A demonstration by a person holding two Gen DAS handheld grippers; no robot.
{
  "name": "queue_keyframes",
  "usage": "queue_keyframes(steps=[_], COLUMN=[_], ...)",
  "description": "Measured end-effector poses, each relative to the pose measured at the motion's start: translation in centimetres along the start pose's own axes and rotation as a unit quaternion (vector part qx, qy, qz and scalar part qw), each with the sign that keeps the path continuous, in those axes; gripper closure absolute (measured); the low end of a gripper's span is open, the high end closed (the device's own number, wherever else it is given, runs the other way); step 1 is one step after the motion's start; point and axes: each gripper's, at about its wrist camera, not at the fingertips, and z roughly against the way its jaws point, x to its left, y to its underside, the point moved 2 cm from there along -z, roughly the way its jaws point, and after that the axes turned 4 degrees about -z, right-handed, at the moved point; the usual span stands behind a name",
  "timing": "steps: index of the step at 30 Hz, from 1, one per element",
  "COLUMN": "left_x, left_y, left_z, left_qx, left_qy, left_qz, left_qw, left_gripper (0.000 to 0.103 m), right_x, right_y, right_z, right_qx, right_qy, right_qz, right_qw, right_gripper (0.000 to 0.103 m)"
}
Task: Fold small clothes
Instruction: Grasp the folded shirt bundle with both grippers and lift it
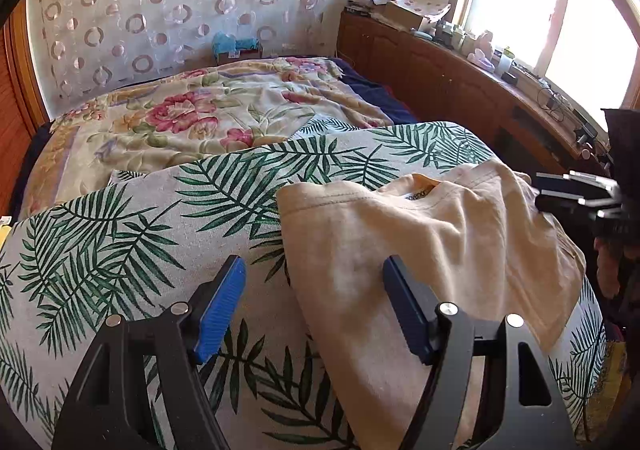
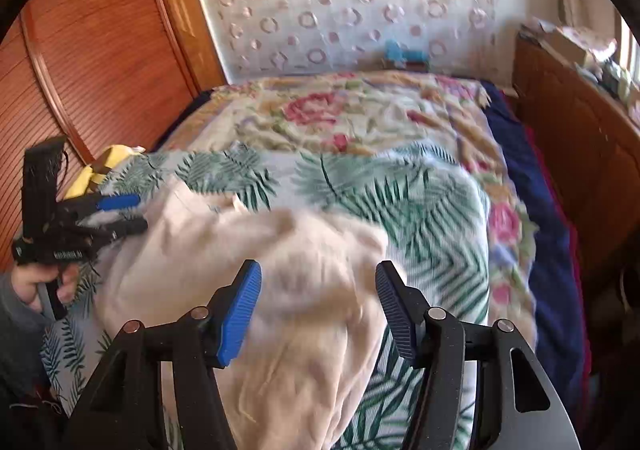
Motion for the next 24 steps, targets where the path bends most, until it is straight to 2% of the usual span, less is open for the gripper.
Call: queue_keyframes(steps=[4, 6, 8, 9, 15, 19, 20, 22, 24], left_x=[-0.2, -0.2, -0.1, -0.1, 0.3, 0.1, 0.0, 0.0, 0.0], left_y=[-0.1, -0.2, -0.1, -0.1, 0.4, 0.4, 0.4, 0.5, 0.5], left_z=[-0.4, -0.7, -1.0, -1.2, -2.3, -2.4, -2.4, -2.4, -2.4], left_qx=[0.001, 0.006, 0.009, 0.010, 0.021, 0.021, 0.020, 0.020, 0.024], left_qy=[0.025, 0.033, 0.035, 0.036, 0.054, 0.060, 0.060, 0.066, 0.082], left_qz=[-0.001, 0.002, 0.005, 0.007, 0.033, 0.031, 0.032, 0.033, 0.041], left_qw=[0.9997, 0.9995, 0.9993, 0.9993, 0.9978, 0.9975, 0.9975, 0.9971, 0.9955], left_gripper=[0.032, 0.041, 0.042, 0.046, 0.050, 0.057, 0.059, 0.066, 0.080], right_x=[-1.3, -1.9, -1.6, -1.6, -1.1, -0.9, -0.9, -0.8, -0.6], right_y=[1.4, 1.6, 1.1, 1.1, 0.8, 1.2, 1.3, 1.2, 1.3], right_z=[-1.0, -1.4, -1.9, -2.1, -2.8, -2.8, -2.8, -3.1, -3.2], right_qx=[0.017, 0.022, 0.024, 0.026, 0.020, 0.019, 0.020, 0.023, 0.025], right_qy=[0.018, 0.020, 0.019, 0.020, -0.001, -0.012, -0.016, -0.026, -0.035], right_qz=[-0.024, -0.035, -0.042, -0.045, -0.046, -0.032, -0.026, -0.020, -0.016], right_qw=[0.999, 0.999, 0.999, 0.998, 0.999, 0.999, 0.999, 0.999, 0.999], right_gripper=[0.036, 0.034, 0.032, 0.030, 0.029, 0.029, 0.030, 0.045, 0.057])
